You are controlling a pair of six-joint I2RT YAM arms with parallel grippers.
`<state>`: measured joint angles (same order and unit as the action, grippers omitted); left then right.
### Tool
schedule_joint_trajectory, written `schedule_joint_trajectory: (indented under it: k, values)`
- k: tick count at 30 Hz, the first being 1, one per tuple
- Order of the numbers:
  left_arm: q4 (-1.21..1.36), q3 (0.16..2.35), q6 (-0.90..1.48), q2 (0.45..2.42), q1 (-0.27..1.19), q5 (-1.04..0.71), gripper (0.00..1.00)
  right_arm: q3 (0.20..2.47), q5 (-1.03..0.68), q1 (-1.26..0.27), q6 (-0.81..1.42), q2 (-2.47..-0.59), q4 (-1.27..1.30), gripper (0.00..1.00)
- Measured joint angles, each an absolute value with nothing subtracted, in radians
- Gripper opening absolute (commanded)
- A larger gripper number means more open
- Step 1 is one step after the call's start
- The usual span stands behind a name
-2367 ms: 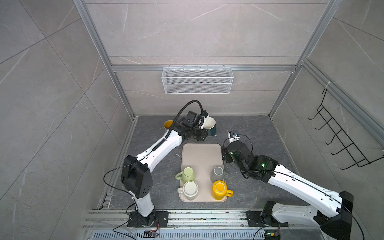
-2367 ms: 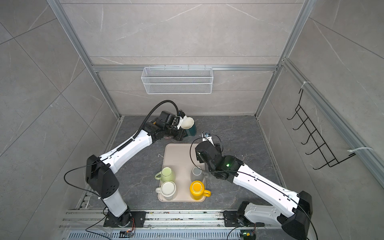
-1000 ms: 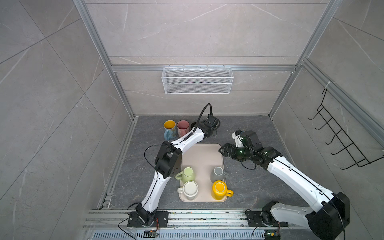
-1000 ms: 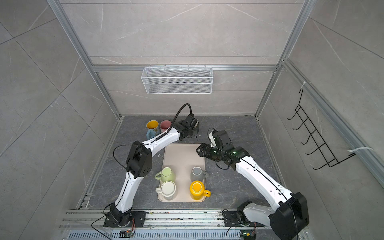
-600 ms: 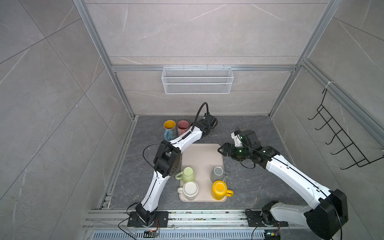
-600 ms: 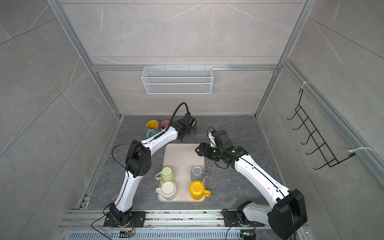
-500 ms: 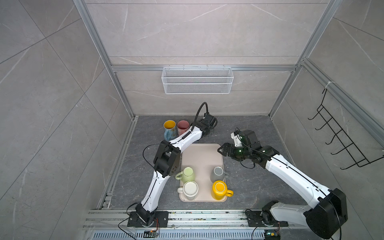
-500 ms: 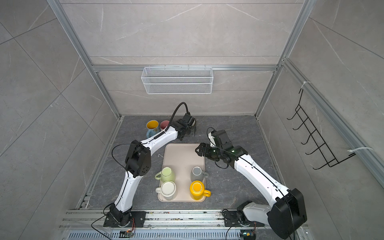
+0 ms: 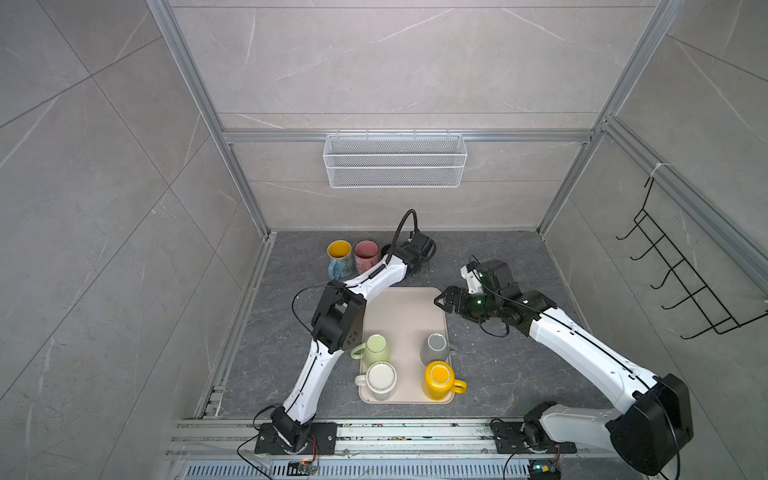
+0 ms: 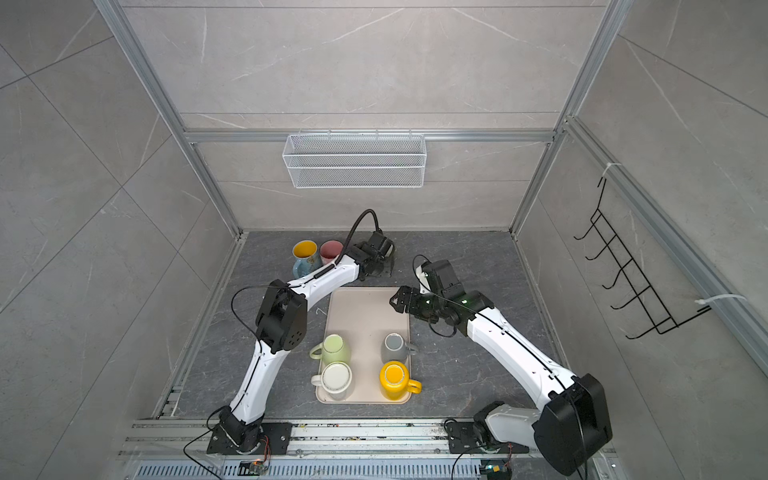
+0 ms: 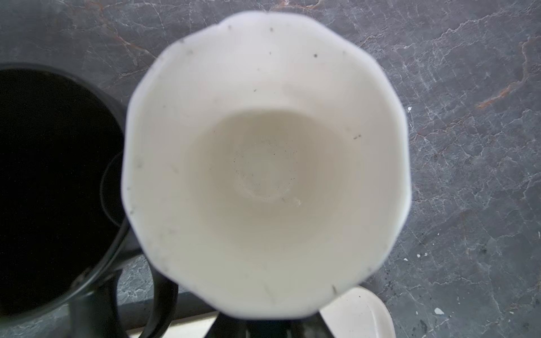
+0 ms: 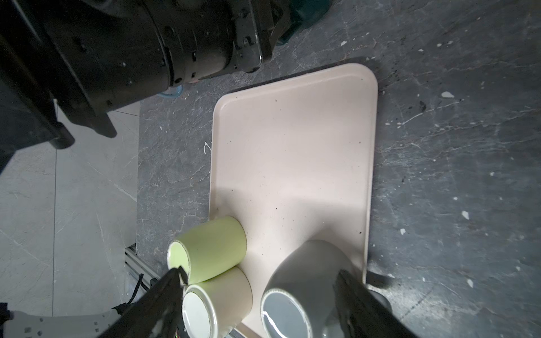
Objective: Turn the mug right side up
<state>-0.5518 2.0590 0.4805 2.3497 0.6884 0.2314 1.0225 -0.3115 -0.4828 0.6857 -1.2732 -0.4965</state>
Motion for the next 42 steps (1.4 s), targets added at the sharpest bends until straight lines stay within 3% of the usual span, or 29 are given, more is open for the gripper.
schedule_joint_trajectory:
  k: [6, 27, 33, 42]
  values:
    - [-0.551, 2.063, 0.48, 2.354, 0.688, 0.233, 0.19, 1.019, -0.313, -0.482, 0.686, -1.275, -0.496, 0.83]
    - [-0.544, 2.064, 0.496, 2.353, 0.688, 0.205, 0.53, 1.007, -0.323, -0.482, 0.69, -1.286, -0.492, 0.84]
    - [-0.522, 2.02, 0.503, 2.29, 0.688, 0.153, 0.56, 1.005, -0.327, -0.482, 0.69, -1.287, -0.488, 0.84]
    - [-0.466, 1.891, 0.498, 2.016, 0.692, 0.048, 0.58, 1.003, -0.334, -0.478, 0.704, -1.287, -0.472, 0.84]
